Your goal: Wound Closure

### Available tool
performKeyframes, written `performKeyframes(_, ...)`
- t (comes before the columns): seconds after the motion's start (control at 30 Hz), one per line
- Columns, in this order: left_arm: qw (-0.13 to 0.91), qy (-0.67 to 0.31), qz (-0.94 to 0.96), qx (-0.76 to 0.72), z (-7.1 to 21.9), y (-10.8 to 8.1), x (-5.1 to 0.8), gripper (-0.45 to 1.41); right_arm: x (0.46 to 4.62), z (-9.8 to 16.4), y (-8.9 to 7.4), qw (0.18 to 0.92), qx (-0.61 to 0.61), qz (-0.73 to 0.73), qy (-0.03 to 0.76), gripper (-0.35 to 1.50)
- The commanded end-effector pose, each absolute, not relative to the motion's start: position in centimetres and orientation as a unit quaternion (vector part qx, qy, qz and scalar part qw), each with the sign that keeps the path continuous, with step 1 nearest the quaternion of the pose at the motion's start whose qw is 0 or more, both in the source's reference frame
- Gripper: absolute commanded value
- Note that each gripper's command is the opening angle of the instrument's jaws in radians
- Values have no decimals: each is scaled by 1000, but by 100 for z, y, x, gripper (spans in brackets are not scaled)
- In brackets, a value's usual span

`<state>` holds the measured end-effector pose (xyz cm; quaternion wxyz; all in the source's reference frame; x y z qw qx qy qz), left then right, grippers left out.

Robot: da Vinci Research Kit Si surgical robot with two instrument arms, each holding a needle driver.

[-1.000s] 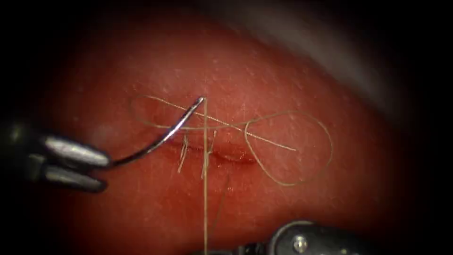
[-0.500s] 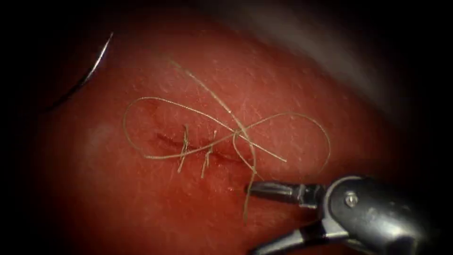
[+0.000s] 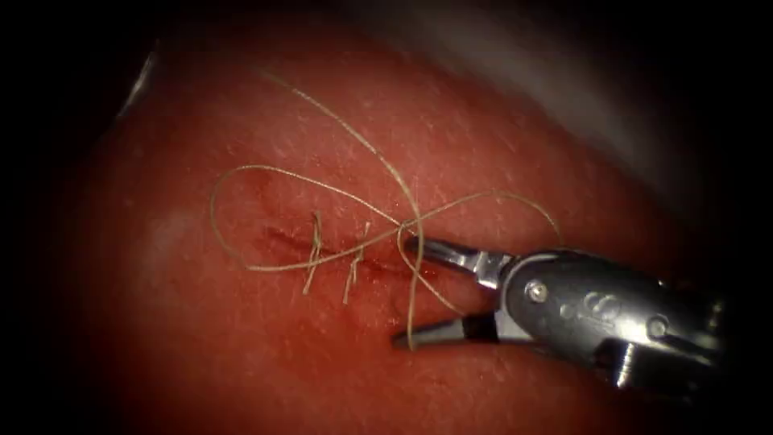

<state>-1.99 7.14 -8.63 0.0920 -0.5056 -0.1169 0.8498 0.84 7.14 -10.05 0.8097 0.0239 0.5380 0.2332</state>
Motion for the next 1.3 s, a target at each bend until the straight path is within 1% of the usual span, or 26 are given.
performKeyframes(0.03,92,-117,850,-506,-856,711,-205,-35,92,-997,708,807,35,221,546,111)
performKeyframes(0.1,92,-118,850,-506,-856,710,-206,-35,94,-995,706,806,46,209,552,91)
performKeyframes(0.13,92,-117,850,-506,-856,710,-207,-35,96,-994,704,806,53,203,554,84)
performKeyframes(0.17,92,-117,850,-506,-856,710,-207,-35,96,-994,704,806,53,203,554,84)
performKeyframes(0.2,92,-119,849,-506,-855,709,-209,-35,101,-995,698,806,65,174,562,14)
performKeyframes(0.23,92,-119,849,-506,-855,709,-209,-35,101,-995,698,806,65,174,562,14)
performKeyframes(0.27,92,-118,849,-506,-854,709,-210,-35,102,-998,692,809,86,143,564,-35)
performKeyframes(0.53,89,-118,849,-507,-845,706,-214,-35,92,-1039,670,814,123,133,552,-35)
performKeyframes(0.8,86,-118,849,-509,-838,703,-219,-35,115,-1135,632,794,190,114,566,-35)
performKeyframes(0.97,86,-118,848,-509,-838,704,-218,-35,122,-1169,619,781,213,106,578,-35)
performKeyframes(1.07,85,-119,848,-509,-837,704,-217,-35,124,-1184,613,764,245,73,592,-35)
performKeyframes(1.1,85,-119,848,-509,-837,705,-216,-35,122,-1186,618,769,233,82,589,-8)
performKeyframes(1.13,85,-119,848,-509,-837,705,-215,-35,119,-1187,623,777,207,90,587,59)
performKeyframes(1.17,84,-119,848,-510,-836,706,-214,-35,113,-1186,636,792,164,119,576,138)
performKeyframes(1.2,84,-119,848,-510,-836,707,-212,-35,106,-1186,646,797,150,130,570,148)
performKeyframes(1.3,88,-122,847,-510,-833,708,-209,-35,80,-1183,666,796,141,145,571,148)
